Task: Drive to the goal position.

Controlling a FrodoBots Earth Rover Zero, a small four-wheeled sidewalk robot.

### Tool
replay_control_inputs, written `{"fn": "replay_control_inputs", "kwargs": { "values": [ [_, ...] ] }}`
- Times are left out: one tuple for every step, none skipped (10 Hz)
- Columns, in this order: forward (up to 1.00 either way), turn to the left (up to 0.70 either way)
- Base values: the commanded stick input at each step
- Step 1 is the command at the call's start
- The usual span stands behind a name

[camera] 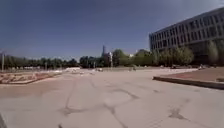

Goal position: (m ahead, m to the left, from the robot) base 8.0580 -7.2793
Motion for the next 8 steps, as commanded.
{"fn": "replay_control_inputs", "kwargs": {
  "values": [
    [0.7,0.0],
    [0.7,0.01],
    [0.7,0.01],
    [0.7,0.01],
    [0.7,0.01],
    [0.7,0.01],
    [0.7,0.01],
    [0.7,0.01]
  ]
}}
